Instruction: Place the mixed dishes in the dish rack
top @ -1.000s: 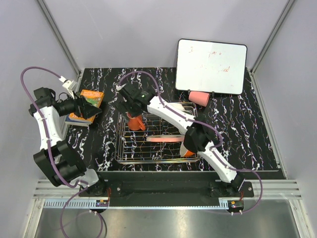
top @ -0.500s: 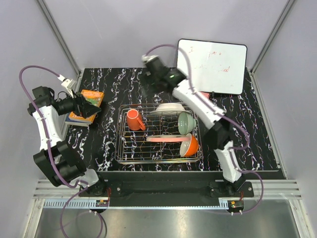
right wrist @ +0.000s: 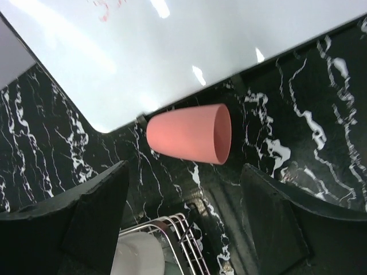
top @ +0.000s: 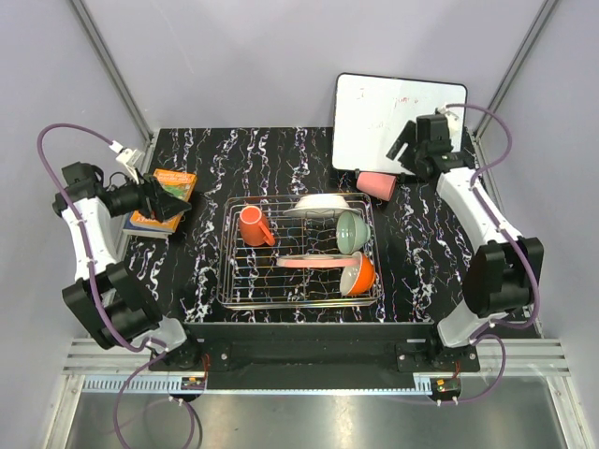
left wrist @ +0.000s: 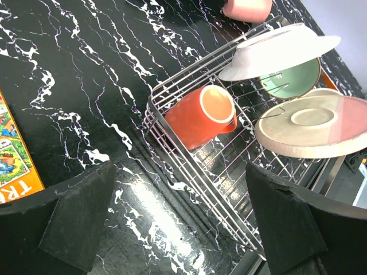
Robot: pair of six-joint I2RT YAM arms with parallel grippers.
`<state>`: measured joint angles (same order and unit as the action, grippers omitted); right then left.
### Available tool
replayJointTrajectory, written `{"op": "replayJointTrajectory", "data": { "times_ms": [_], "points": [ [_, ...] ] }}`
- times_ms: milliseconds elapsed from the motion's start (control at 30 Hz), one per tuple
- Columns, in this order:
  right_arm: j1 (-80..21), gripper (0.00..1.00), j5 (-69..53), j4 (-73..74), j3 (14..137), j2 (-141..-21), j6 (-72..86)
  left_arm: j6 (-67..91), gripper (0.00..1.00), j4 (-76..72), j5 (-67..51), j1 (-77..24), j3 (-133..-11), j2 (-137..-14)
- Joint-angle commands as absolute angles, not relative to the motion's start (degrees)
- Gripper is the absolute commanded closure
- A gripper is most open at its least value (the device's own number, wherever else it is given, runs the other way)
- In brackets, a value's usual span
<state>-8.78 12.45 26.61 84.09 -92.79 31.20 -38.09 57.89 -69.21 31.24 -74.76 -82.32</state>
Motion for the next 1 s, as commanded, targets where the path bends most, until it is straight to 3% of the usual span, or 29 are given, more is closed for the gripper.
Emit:
{"op": "replayJointTrajectory", "data": {
  "times_ms": [0, 367, 600, 767, 867, 967],
  "points": [
    [-7.74, 0.17, 8.27, 18.74, 77.89, -94.56, 36.3, -37.27, 0.01, 57.74, -69.97, 30.85, -76.55, -82.79],
    [-5.1, 0.17, 2.03, 11.87, 72.33, -99.31, 38.05, -34.29, 0.01, 58.27, -62.58, 30.5, -74.52, -81.47],
    [-4.75, 0.19, -7.37, 5.19, 73.12, -104.85, 39.11, -41.12, 0.01, 74.42, -62.49, 30.58, -82.17, -87.89],
    [-4.57, 0.2, -9.14, 3.78, 74.18, -108.54, 40.08, -44.38, 0.01, 76.64, -60.21, 31.2, -82.18, -87.02],
    [-4.48, 0.26, -10.45, 2.2, 73.92, -109.6, 40.95, -41.94, 0.01, 72.54, -57.58, 31.38, -80.43, -84.3],
    [-4.48, 0.4, -13.35, 0.44, 72.95, -110.47, 42.97, -37.71, 0.01, 66.39, -51.96, 31.29, -77.18, -80.52]
  ]
}}
